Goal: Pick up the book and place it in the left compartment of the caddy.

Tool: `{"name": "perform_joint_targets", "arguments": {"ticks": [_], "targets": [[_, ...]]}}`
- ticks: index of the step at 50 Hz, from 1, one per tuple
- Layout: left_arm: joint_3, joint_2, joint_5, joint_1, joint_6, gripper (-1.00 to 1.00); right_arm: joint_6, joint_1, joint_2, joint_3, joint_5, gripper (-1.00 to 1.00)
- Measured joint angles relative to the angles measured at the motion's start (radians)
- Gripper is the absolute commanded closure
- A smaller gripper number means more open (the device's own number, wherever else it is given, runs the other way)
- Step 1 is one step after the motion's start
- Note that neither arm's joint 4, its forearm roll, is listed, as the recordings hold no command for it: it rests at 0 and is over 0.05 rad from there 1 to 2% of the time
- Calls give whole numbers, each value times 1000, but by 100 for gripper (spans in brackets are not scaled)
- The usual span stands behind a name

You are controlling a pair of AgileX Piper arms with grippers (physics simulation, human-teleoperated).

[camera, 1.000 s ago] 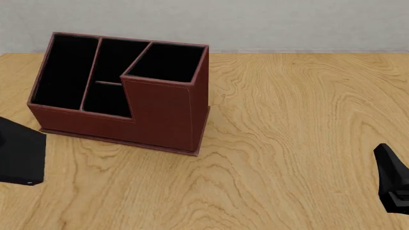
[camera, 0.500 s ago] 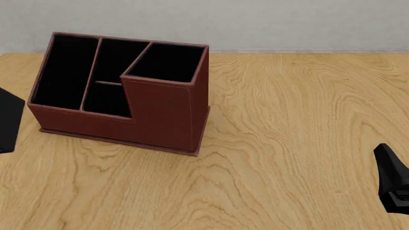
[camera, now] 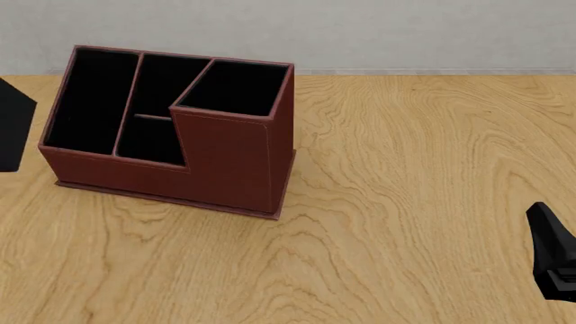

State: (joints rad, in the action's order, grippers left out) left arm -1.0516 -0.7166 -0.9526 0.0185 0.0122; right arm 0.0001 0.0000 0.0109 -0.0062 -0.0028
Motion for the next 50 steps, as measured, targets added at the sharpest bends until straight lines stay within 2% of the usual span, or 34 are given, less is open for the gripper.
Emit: {"name": "perform_joint_targets", "arguments": {"ticks": [35,50], "targets": [[-81,-145,83,-16,-7,100,0,0,0,0,0,-100],[-80,-197,131,-11,-5,100,0,0,0,0,0,-100]]}}
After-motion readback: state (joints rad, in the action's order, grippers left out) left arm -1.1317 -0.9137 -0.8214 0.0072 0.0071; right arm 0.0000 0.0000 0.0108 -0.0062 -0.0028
